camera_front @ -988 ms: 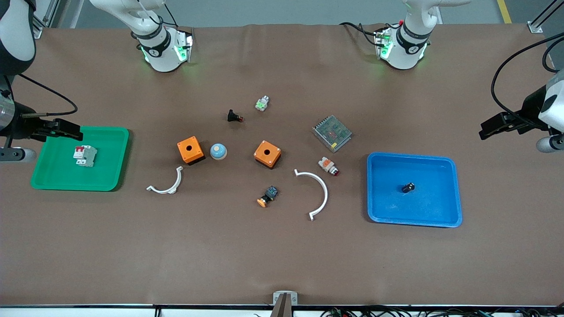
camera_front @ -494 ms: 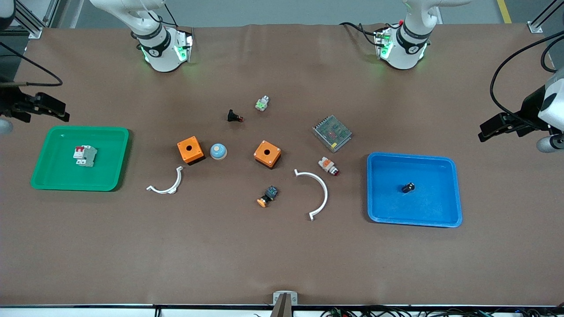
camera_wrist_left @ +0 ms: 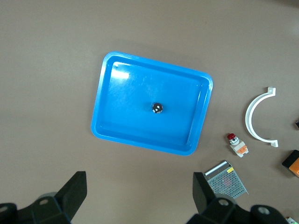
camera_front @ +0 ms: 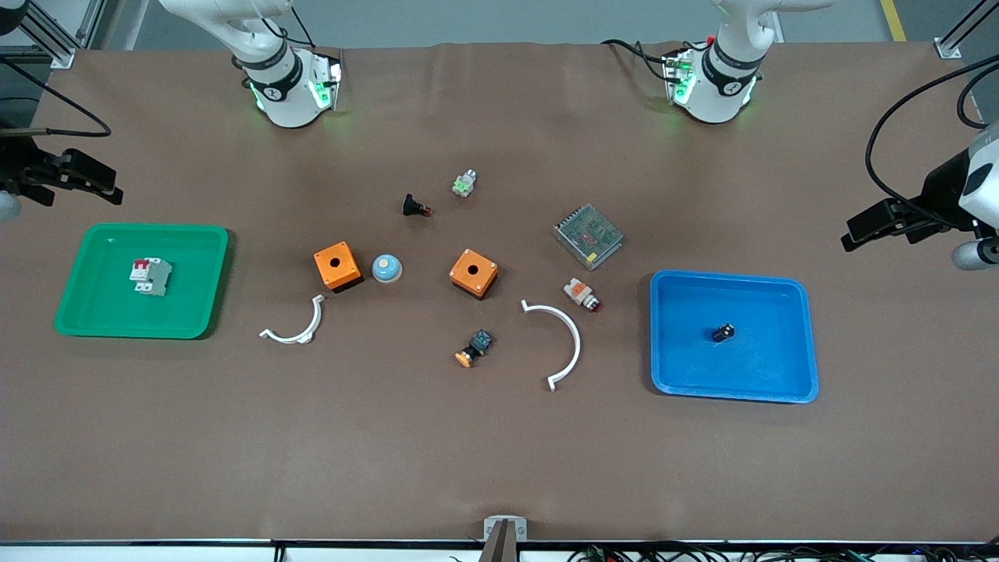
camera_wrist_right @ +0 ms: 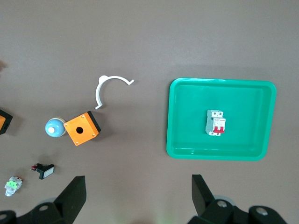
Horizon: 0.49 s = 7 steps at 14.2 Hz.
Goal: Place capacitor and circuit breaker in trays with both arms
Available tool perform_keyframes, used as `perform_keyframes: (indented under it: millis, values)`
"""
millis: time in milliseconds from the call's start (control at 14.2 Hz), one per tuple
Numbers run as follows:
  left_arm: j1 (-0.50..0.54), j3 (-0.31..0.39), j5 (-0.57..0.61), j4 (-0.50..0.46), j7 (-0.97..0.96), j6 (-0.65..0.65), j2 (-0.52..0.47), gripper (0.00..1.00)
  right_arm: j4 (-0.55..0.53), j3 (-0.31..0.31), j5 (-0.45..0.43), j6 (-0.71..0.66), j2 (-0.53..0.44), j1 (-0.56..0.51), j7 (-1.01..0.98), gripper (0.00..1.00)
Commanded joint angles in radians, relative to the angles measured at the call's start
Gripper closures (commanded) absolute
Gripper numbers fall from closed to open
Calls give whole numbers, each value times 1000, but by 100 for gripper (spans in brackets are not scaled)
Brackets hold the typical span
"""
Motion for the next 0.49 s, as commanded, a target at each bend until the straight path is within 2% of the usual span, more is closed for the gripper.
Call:
perform_keyframes:
  millis: [0,424]
  values:
    - [-4,0,10,28,28,4,-3,0,-27,7,17,24,-31,-11,-3,0]
    - [-6,-15,33,29,28,4,-4,0,-55,5,24,61,-52,-11,-3,0]
